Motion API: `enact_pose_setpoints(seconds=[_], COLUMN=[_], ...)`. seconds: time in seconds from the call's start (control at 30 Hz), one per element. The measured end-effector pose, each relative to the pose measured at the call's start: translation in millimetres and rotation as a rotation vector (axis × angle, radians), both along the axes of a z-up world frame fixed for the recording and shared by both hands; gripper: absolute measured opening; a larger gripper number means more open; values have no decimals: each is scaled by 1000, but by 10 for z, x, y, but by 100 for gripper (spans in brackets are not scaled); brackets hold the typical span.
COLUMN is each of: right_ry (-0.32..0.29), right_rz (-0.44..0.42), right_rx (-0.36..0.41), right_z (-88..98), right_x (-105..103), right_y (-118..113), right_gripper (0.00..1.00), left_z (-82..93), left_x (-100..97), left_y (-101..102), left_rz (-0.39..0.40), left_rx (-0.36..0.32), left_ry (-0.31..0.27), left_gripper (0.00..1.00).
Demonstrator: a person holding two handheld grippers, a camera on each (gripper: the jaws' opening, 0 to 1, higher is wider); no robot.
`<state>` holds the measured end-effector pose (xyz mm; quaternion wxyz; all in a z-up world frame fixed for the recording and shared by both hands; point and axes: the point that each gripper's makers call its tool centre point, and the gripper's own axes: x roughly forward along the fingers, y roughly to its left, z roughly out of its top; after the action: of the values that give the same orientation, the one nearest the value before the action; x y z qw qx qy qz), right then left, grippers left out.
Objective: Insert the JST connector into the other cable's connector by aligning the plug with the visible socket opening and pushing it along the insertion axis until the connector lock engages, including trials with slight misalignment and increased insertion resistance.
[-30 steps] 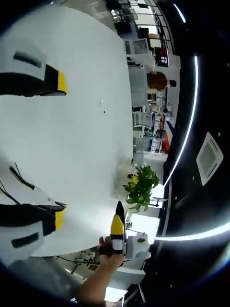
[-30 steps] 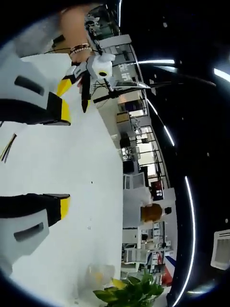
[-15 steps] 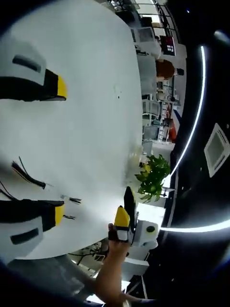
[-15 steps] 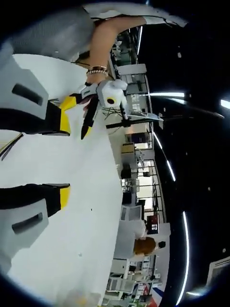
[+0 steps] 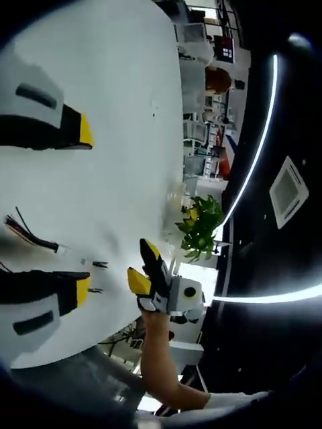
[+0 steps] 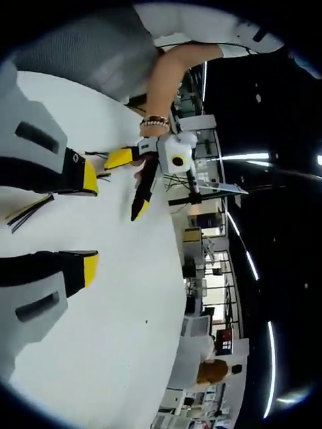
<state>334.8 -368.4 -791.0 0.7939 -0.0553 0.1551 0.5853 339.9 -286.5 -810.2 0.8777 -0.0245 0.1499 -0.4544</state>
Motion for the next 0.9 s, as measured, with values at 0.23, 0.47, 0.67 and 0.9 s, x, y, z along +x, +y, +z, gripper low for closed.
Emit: enact_pose_setpoints(seconds=[0.23,0.47,0.67,0.9], right_ry=[11,50,52,52], right_rz=[72,154,170,153], right_rx=[-78,-146,-158,-157], right_z=[-218,-421,-450,-494], right_x=[-135,-331,-375,-370], right_y=[38,119,109,55], right_gripper=[25,17,14,12], left_z=[-49,-286,-276,-315], left_x=[-114,-270,-307,-346], left_y=[-127,-249,-264,-288], left_rz=[-87,-190,-214,-239], left_rx=[-2,107,119,130], left_ry=[3,6,0,0], left_gripper=[55,37,20,16])
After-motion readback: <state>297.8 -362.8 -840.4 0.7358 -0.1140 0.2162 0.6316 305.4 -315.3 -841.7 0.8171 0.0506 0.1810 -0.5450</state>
